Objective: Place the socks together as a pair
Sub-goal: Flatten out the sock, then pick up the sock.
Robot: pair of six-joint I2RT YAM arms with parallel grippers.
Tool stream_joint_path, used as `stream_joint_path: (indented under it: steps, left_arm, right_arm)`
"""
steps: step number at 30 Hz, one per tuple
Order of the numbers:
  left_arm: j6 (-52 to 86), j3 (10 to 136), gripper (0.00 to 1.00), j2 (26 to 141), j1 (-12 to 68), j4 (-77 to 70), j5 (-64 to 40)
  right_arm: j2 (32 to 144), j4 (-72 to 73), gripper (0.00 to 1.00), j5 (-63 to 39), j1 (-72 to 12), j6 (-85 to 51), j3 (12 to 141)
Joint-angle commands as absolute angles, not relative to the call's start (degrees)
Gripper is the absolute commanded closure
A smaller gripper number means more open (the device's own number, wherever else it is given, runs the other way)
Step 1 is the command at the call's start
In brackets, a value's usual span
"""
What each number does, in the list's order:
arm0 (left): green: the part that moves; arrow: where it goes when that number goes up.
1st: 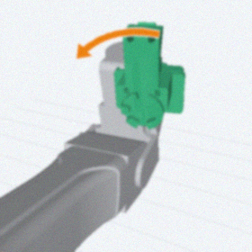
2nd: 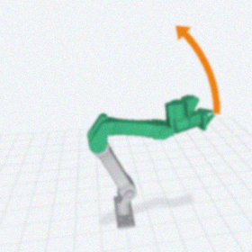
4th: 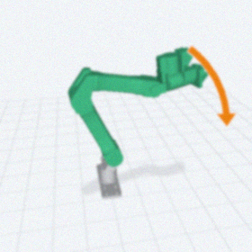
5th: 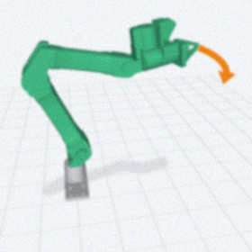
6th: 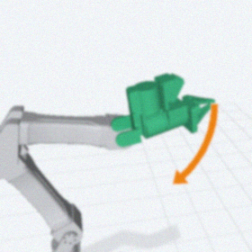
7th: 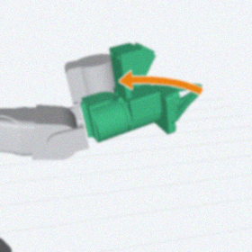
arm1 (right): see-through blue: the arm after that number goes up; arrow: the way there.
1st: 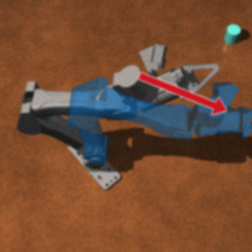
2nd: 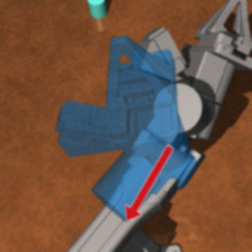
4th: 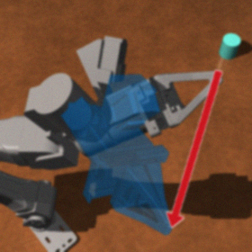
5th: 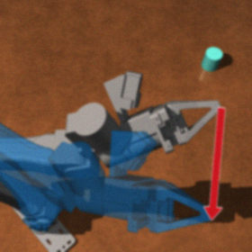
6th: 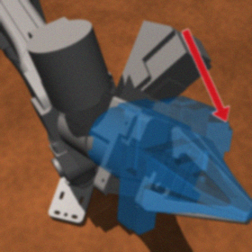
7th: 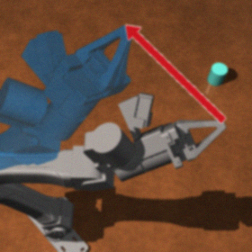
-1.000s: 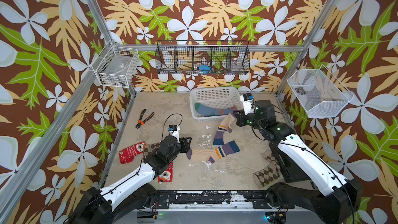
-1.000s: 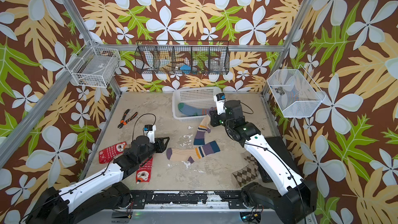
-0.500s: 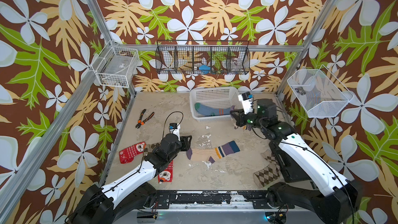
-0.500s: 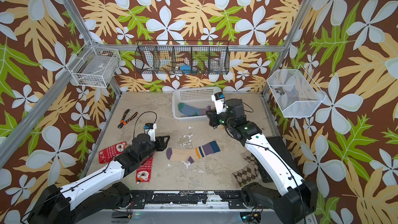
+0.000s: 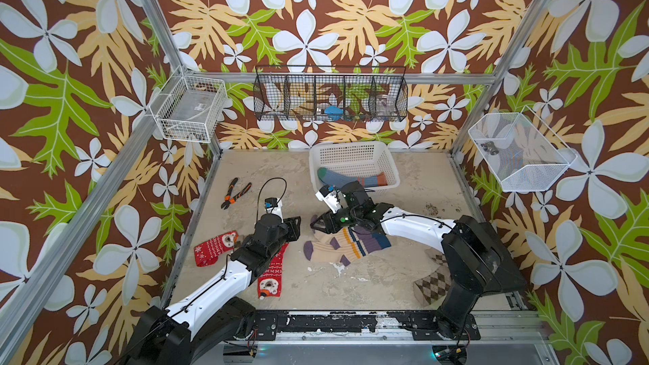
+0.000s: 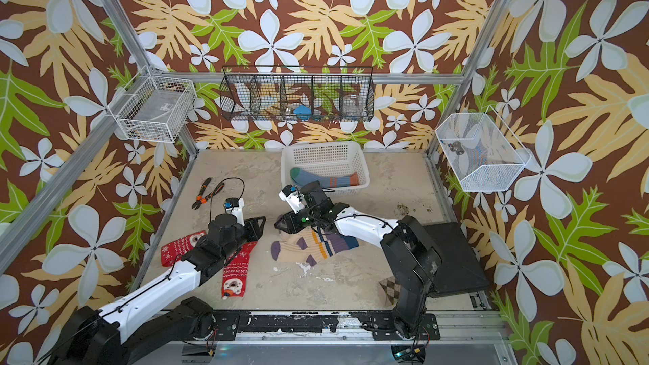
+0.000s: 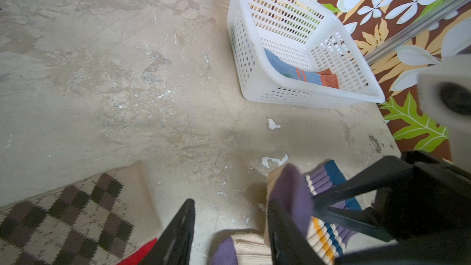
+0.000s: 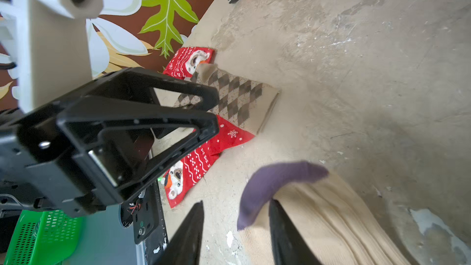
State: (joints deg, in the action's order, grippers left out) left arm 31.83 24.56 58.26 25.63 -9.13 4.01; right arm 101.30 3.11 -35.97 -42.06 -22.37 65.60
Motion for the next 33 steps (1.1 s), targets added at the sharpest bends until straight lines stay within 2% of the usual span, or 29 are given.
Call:
stream_joint_path:
  steps: [1,4,9,15,22,29,31,33]
  left_arm:
    - [31.9,24.4,0.51,60.3,25.0,-12.0,2.7]
    - [32.3,24.9,0.51,63.4,25.0,-13.4,1.1]
    - [31.6,25.0,0.51,67.8,25.0,-14.2,1.6]
    - [31.7,26.2,0.5,74.3,24.3,-14.5,-1.5]
    - [31.0,24.9,0.5,75.4,24.2,-13.1,-1.8]
    - [30.7,23.9,0.5,78.3,23.5,-14.4,-4.6]
    - [30.6,23.8,0.5,79.5,23.6,-15.6,-6.4]
    - [30.4,23.9,0.51,80.3,23.6,-16.6,-7.3]
  right_arm:
    - [98.0,5.1,0.46,-36.3,-41.1,-22.4,64.3]
    - [92.2,2.5,0.41,-34.1,-37.6,-21.5,60.7]
    - [82.9,-2.3,0.4,-26.1,-27.9,-20.3,51.6]
    - [82.2,-1.5,0.41,-22.7,-18.0,-20.3,41.6]
    - [89.5,1.0,0.41,-21.2,-17.8,-21.6,42.3]
    - [93.2,2.3,0.45,-19.6,-17.9,-21.8,42.4]
    - [93.8,2.3,0.48,-19.6,-17.9,-21.8,42.4]
    - [94.3,2.5,0.57,-20.2,-18.0,-21.9,42.7]
